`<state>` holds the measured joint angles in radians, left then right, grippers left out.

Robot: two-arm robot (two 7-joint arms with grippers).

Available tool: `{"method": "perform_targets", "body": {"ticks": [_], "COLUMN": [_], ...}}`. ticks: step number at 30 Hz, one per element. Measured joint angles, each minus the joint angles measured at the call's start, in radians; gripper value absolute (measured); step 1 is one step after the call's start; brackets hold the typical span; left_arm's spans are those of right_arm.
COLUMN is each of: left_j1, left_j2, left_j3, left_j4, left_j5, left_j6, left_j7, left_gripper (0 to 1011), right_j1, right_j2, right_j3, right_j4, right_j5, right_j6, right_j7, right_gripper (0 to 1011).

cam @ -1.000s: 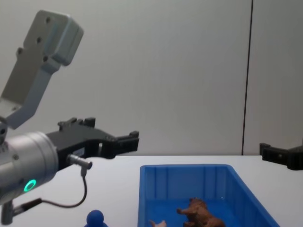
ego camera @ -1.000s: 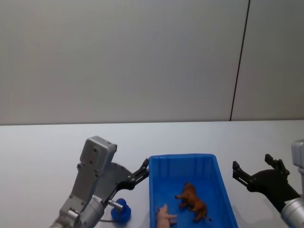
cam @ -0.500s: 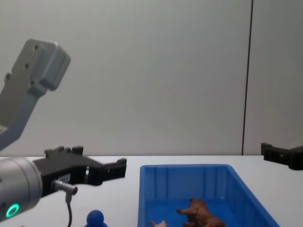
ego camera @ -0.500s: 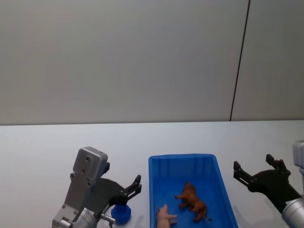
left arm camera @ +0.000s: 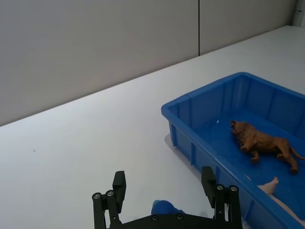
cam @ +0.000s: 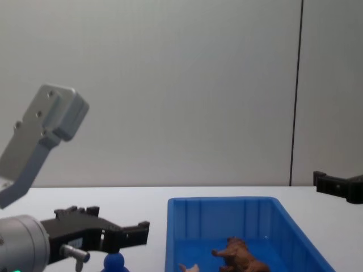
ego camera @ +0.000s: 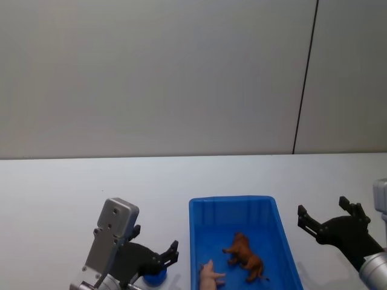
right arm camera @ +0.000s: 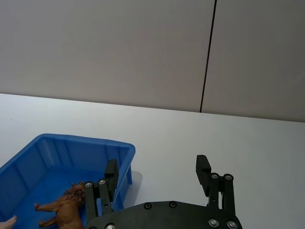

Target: Pick up the two dolls from the table and place them into the box.

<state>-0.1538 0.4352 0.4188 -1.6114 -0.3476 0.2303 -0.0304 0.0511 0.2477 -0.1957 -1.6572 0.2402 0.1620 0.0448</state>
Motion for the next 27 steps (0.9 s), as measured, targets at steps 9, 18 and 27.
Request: {"method": "perform_targets", "body": {"ticks": [9,18,27], "left_j1": [-0.017,-0.023,-0.019], "left_j2": [-0.018,-0.025,-0.026], "left_j3": [0.002,0.002,0.000], "left_j4": [0.058,0.090,0.098], "left_j5": [0.010,0.017,0.024], "left_j6": [0.023,0.043,0.046], "left_j7": [-0.032,-0.040,-0.037], "left_gripper": [996,786,529], "right_j1": [0.000,0.000,0.000], "right_j2": [0.000,0.000,0.000], "right_j3": [0.000,0.000,0.000], "right_j4": [0.000,0.000,0.000], "right_j5": [0.000,0.000,0.000], "right_j6": [0.000,0.000,0.000], "right_j7": [0.000,0.000,0.000], "right_gripper": [1001,1001,1001]}}
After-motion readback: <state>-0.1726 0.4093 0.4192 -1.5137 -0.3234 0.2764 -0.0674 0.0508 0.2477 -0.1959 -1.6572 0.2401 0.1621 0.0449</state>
